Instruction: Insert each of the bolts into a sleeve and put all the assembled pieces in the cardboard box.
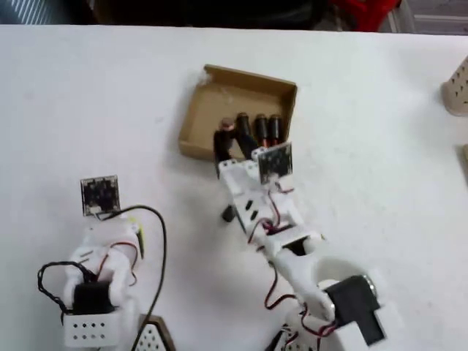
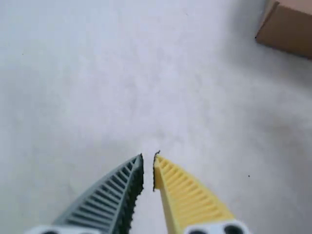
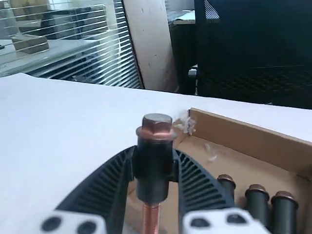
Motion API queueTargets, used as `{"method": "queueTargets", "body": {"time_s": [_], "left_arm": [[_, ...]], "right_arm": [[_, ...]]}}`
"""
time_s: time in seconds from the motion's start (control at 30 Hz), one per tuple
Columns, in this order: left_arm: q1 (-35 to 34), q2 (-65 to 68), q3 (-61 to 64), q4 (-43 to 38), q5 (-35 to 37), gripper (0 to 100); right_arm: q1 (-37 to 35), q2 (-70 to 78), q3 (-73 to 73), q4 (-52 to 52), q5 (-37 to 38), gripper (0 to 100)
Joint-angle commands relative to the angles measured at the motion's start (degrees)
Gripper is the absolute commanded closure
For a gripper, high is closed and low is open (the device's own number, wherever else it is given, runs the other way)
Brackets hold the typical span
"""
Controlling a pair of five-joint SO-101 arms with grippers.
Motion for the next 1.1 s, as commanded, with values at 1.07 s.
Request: {"method": "queueTargets", "body": {"time_s": [1.07], "left_arm": [[-0.48,-0.66,-0.18,0.00,-0.62,93]], "right_arm": [[6.11,44.97,-89.58,79.52,9.67,98.1]]}}
